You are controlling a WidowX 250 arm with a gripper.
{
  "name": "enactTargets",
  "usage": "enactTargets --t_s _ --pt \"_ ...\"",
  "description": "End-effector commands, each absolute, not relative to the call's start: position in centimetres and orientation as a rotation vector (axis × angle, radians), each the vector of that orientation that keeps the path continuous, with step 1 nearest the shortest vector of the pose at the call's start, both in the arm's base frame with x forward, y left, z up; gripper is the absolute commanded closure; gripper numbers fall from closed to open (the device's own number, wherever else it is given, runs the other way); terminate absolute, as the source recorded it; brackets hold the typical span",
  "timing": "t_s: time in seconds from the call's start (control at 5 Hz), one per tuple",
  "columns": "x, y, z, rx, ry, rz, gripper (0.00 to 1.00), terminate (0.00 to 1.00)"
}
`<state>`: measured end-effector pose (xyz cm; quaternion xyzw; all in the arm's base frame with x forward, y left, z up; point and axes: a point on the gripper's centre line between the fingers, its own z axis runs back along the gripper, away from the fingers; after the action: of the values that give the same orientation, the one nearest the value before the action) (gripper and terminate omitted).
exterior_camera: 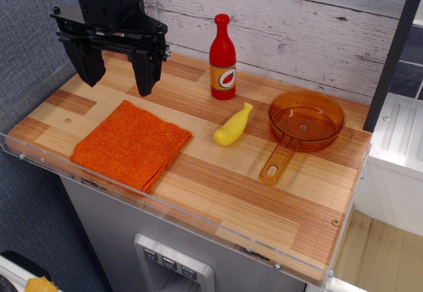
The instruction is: Place the measuring cup in front and to the left of the orange towel.
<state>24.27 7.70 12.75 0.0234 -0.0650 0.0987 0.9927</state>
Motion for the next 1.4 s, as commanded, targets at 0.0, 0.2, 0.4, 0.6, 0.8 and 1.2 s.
enactTargets --t_s 0.0,0.2,0.4,0.6,0.8,1.2 --pt "24.3 7.7 12.7 0.047 -0.130 0.198 0.00 0.00" --pt "25.3 5.5 12.4 0.037 -0.139 0.115 0.00 0.00" --pt "26.8 2.0 11.5 0.009 -0.153 -0.027 0.00 0.00" --pt "28.0 -1.1 10.0 -0.026 -0.147 -0.129 0.00 0.00" --pt "29.1 -4.2 8.4 -0.010 -0.141 -0.209 0.00 0.00" --pt "29.9 -6.5 5.9 0.006 -0.137 -0.245 0.00 0.00"
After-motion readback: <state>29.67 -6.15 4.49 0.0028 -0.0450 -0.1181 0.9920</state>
